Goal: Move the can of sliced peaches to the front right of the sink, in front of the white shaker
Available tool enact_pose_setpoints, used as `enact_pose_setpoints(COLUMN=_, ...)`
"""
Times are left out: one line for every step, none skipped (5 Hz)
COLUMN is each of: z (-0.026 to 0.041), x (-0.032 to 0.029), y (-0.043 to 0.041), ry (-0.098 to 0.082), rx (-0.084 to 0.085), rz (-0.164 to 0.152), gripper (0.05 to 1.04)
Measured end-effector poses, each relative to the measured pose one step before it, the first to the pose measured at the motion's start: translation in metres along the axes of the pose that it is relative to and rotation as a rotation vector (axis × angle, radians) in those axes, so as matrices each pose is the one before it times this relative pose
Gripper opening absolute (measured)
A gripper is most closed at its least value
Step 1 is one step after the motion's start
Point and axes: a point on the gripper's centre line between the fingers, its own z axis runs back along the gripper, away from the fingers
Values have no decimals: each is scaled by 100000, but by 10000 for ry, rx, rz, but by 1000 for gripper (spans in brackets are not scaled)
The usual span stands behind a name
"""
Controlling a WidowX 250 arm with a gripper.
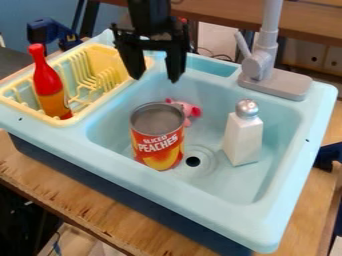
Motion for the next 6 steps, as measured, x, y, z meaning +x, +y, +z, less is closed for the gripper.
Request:
enact_pose_setpoints(z=-706, x=-114, y=-409, ry=-1, rx=-38, rz=11, gripper=1001)
enact_pose_setpoints(z=-791, x=-294, y=-375, ry=-2, rx=-60, rz=245, gripper=1001)
enact_pose_setpoints(z=-866, x=-378, y=-193, ry=-21, rx=2, rz=214, gripper=1001)
enact_pose_setpoints(z=-560, x=-712, y=95, ry=45, rx=3, rz=257, gripper=1001)
enact_pose_setpoints(z=-10, x=-536, y=-294, ry=-29, rx=-92, rz=173, gripper=1001)
enact_pose_setpoints(z=366, x=-1129, y=-755, ry=-184, rx=-69, rz=343, gripper=1001)
